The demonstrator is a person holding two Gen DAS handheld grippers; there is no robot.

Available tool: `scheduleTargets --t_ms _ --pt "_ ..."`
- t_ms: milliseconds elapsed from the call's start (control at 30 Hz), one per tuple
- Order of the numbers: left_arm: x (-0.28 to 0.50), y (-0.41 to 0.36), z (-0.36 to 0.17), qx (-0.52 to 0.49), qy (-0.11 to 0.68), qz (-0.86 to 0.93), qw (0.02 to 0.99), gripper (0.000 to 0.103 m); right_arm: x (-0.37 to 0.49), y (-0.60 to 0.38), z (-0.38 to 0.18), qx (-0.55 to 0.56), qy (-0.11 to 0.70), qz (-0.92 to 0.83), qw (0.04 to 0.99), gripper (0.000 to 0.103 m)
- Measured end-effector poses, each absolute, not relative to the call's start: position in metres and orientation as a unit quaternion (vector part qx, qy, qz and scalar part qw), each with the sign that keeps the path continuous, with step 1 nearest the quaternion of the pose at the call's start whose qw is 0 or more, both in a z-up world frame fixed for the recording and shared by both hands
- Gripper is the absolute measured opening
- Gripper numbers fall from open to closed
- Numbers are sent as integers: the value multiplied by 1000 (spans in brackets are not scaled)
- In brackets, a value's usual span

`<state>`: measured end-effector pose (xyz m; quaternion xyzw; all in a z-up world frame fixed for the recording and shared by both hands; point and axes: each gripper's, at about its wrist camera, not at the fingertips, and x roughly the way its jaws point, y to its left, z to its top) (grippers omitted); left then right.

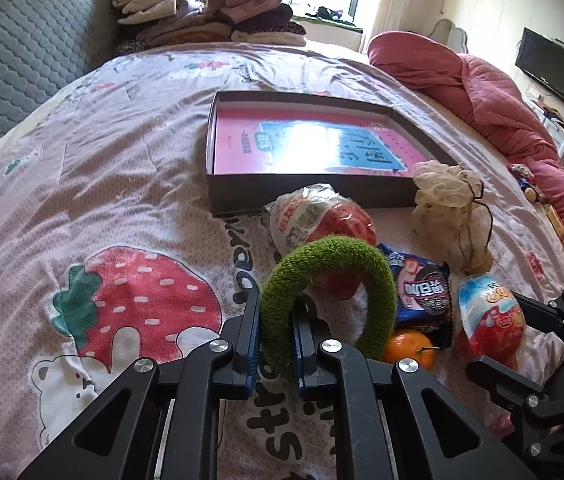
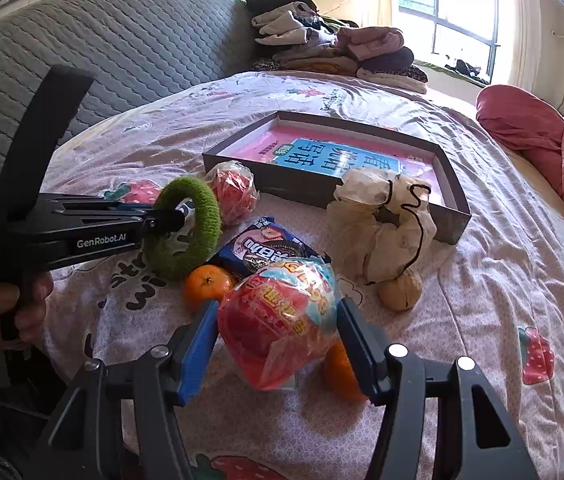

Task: Organize objects
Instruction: 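Close the left tool on the green ring while the right tool grasps the candy egg, then carry the green ring with the left tool over the pink book box while the right tool carries the egg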

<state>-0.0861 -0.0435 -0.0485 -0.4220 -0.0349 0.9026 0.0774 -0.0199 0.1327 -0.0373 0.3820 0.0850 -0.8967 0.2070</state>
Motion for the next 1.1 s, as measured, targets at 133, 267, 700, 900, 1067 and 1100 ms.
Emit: scheduleTargets --t_ms 133,267,700,900,1067,1100 --pt "-81 -39 -41 -413 -31 906 84 13 -19 134 -33 377 80 -899 209 60" --pt "-76 -36 -32 -401 -24 912 85 13 -20 138 -28 372 72 -901 210 60" --pt "-63 -23 1 -367 -18 926 87 13 -22 147 -6 346 58 -913 206 60" --pt "-62 -19 17 -352 -18 932 86 13 -27 150 8 331 52 -919 206 60" --pt "-65 -16 27 -346 -17 934 84 13 -32 150 22 318 48 -924 209 60" --pt "-66 -16 29 -344 -17 935 84 13 -33 150 24 316 47 -924 209 60"
